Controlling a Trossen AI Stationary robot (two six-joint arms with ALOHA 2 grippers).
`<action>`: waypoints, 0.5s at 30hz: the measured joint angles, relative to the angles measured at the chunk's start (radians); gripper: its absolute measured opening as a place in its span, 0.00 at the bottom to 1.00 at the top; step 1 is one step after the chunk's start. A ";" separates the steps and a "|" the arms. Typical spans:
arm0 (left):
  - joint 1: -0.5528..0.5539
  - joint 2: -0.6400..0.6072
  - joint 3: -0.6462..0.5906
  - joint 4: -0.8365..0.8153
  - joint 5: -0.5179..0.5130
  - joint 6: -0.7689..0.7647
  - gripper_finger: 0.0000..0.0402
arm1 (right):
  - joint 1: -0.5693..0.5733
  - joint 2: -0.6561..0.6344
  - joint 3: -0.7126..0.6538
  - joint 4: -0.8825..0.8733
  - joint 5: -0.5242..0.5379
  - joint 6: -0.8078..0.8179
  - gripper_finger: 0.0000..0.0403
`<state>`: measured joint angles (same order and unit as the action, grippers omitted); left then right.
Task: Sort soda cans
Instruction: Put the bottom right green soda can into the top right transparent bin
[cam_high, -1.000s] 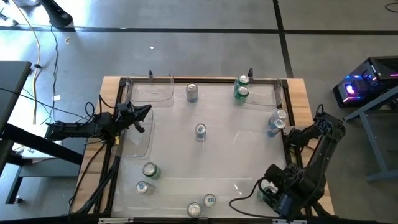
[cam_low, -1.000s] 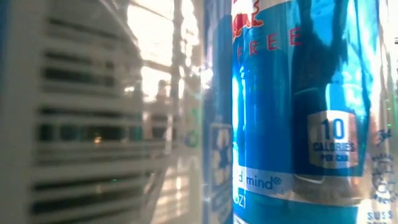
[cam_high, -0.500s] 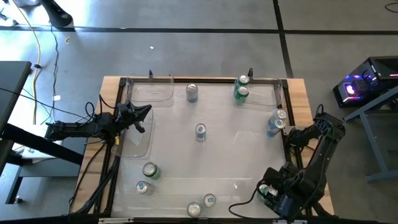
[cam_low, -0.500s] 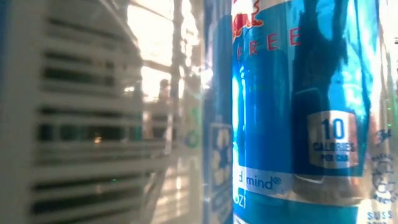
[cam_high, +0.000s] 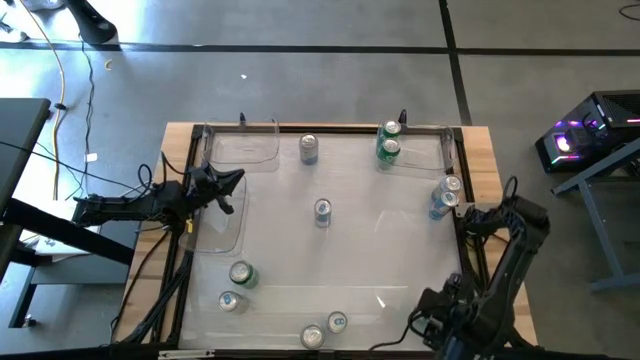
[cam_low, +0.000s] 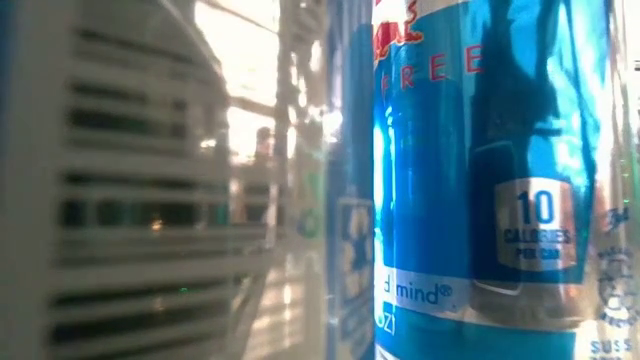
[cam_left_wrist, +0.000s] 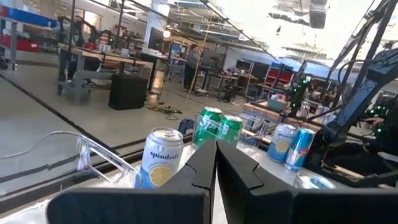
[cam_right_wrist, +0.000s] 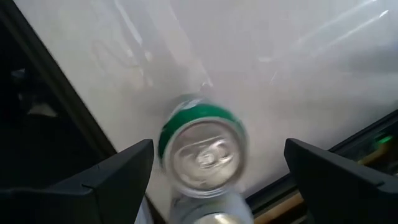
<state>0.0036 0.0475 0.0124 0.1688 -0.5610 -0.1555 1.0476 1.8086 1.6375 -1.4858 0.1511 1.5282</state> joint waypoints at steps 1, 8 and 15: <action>0.000 0.000 0.000 -0.004 0.000 -0.001 0.02 | 0.001 0.007 0.000 0.002 -0.015 0.004 0.89; 0.000 0.000 0.000 -0.015 0.001 -0.024 0.02 | 0.009 0.024 -0.009 -0.004 -0.030 0.008 0.89; 0.000 0.000 0.000 -0.013 0.001 -0.024 0.02 | 0.006 0.012 -0.131 0.082 -0.067 -0.024 0.89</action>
<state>0.0040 0.0478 0.0124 0.1560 -0.5598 -0.1795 1.0540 1.8204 1.5066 -1.4043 0.0842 1.5045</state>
